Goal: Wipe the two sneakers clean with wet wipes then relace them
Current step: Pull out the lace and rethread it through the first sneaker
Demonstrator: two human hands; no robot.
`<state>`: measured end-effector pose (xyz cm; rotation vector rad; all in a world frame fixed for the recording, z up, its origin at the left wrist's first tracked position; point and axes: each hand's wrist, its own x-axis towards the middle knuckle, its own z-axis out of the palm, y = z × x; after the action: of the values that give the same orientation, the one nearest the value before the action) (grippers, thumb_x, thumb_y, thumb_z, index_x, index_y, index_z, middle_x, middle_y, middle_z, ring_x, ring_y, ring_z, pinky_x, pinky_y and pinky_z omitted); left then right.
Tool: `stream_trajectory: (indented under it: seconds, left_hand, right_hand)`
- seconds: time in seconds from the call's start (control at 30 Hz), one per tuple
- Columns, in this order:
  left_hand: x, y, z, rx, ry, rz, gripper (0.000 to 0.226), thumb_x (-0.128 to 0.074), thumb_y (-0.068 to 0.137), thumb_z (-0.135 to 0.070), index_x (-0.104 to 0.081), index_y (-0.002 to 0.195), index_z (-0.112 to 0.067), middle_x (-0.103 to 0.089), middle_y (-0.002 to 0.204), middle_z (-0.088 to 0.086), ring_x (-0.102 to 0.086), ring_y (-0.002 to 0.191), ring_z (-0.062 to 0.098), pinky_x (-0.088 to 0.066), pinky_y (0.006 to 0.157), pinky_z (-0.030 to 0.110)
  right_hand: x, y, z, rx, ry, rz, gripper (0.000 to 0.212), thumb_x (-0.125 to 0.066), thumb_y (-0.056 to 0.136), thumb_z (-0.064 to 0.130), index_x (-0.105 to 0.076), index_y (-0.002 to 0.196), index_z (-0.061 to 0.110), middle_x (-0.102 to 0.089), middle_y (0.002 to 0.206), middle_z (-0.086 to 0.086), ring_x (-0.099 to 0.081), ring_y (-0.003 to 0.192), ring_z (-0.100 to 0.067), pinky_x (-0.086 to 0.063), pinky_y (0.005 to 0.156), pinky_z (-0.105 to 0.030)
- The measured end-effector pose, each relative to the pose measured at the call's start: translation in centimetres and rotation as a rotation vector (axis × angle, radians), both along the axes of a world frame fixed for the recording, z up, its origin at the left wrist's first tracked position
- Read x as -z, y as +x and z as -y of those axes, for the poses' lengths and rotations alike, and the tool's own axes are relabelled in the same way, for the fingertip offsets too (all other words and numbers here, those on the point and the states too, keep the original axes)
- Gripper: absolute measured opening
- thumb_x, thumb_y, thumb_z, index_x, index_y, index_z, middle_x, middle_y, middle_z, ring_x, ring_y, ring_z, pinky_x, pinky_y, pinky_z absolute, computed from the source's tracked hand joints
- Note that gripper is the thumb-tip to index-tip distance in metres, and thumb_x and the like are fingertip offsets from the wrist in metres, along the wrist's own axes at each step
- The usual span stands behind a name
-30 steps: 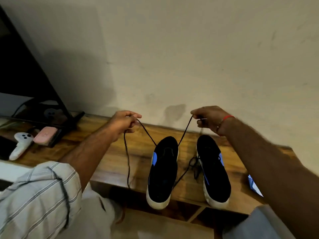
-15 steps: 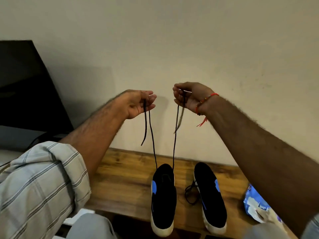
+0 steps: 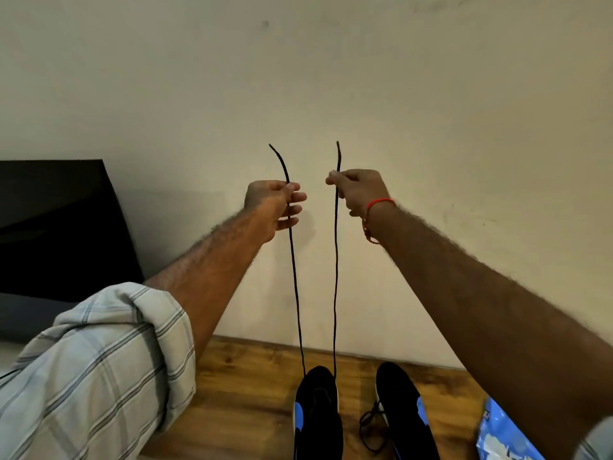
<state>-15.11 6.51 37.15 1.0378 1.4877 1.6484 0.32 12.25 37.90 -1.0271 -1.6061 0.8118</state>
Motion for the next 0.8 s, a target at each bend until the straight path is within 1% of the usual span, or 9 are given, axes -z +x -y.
stream_trajectory:
  seconds: [0.03,0.1,0.17,0.3,0.43,0.57,0.6,0.7,0.8]
  left_hand:
    - [0.0,0.1,-0.1,-0.031,-0.007,-0.052,0.014,-0.061,0.103,-0.024,-0.073,0.103,-0.017,-0.075,0.09,-0.001,-0.059,0.062,0.012,-0.052,0.052,0.023]
    - [-0.1,0.3,-0.5,-0.083,0.0,-0.138,0.016,-0.063,0.101,-0.03,-0.076,0.101,-0.021,-0.072,0.087,-0.002,-0.049,0.058,0.011,-0.045,0.049,0.022]
    - [-0.3,0.7,-0.8,-0.106,0.027,-0.222,0.018,-0.064,0.1,-0.033,-0.077,0.1,-0.02,-0.069,0.084,-0.001,-0.043,0.055,0.011,-0.039,0.045,0.021]
    - [-1.0,1.5,-0.9,-0.13,0.103,-0.42,0.016,-0.066,0.099,-0.035,-0.077,0.101,-0.023,-0.069,0.081,-0.002,-0.046,0.054,0.009,-0.035,0.04,0.019]
    - [-1.3,1.8,-1.3,-0.114,0.105,-0.573,0.017,-0.062,0.101,-0.034,-0.076,0.097,-0.025,-0.07,0.079,-0.003,-0.053,0.059,0.01,-0.038,0.045,0.022]
    - [-1.3,1.7,-1.6,-0.099,0.093,-0.663,0.016,-0.062,0.102,-0.033,-0.076,0.099,-0.025,-0.07,0.079,-0.004,-0.053,0.057,0.01,-0.041,0.051,0.025]
    - [-1.3,1.7,-1.7,-0.095,0.092,-0.685,0.017,-0.062,0.102,-0.033,-0.076,0.102,-0.024,-0.07,0.079,-0.004,-0.052,0.055,0.009,-0.041,0.051,0.025]
    - [-1.3,1.8,-2.0,-0.094,0.102,-0.726,0.019,-0.06,0.103,-0.031,-0.076,0.109,-0.02,-0.069,0.076,-0.007,-0.05,0.051,0.005,-0.04,0.05,0.024]
    - [-1.2,1.8,-2.0,-0.1,0.093,-0.731,0.019,-0.061,0.102,-0.032,-0.076,0.106,-0.021,-0.07,0.074,-0.008,-0.051,0.049,0.003,-0.043,0.052,0.025]
  right_hand:
    - [0.1,-0.3,-0.1,0.024,0.048,0.018,0.025,-0.062,0.095,0.035,-0.078,0.099,0.016,-0.064,0.077,0.012,-0.056,0.07,-0.006,-0.046,0.072,-0.025]
    - [0.3,-0.8,-0.1,0.035,0.096,0.02,0.025,-0.063,0.095,0.035,-0.078,0.099,0.016,-0.073,0.096,0.006,-0.064,0.095,-0.012,-0.047,0.086,-0.026]
    - [0.3,-1.1,0.2,0.04,0.129,0.013,0.026,-0.06,0.096,0.034,-0.078,0.102,0.015,-0.074,0.104,0.001,-0.064,0.103,-0.013,-0.047,0.092,-0.026]
    - [-0.3,-1.5,0.7,0.034,0.163,0.006,0.025,-0.058,0.097,0.03,-0.078,0.101,0.015,-0.073,0.091,0.0,-0.066,0.093,-0.019,-0.055,0.09,-0.041]
    - [-0.8,-1.5,0.9,0.021,0.157,-0.028,0.022,-0.059,0.095,0.027,-0.078,0.1,0.016,-0.071,0.086,0.005,-0.066,0.086,-0.018,-0.056,0.088,-0.043]
    - [-0.7,-1.4,1.1,0.044,0.177,-0.015,0.027,-0.058,0.094,0.026,-0.075,0.088,0.006,-0.071,0.091,-0.019,-0.065,0.083,-0.035,-0.055,0.081,-0.052]
    - [-0.7,-1.3,1.1,0.05,0.185,-0.006,0.028,-0.057,0.094,0.026,-0.073,0.087,0.004,-0.07,0.092,-0.021,-0.064,0.082,-0.037,-0.055,0.08,-0.053]
    - [-0.6,-1.2,1.2,0.055,0.205,0.025,0.029,-0.055,0.093,0.024,-0.073,0.085,0.003,-0.072,0.086,-0.016,-0.064,0.084,-0.038,-0.055,0.077,-0.052]
    - [-0.5,-0.9,1.0,0.08,0.217,0.043,0.03,-0.055,0.095,0.023,-0.072,0.089,-0.001,-0.07,0.092,-0.022,-0.057,0.069,-0.033,-0.054,0.075,-0.048]
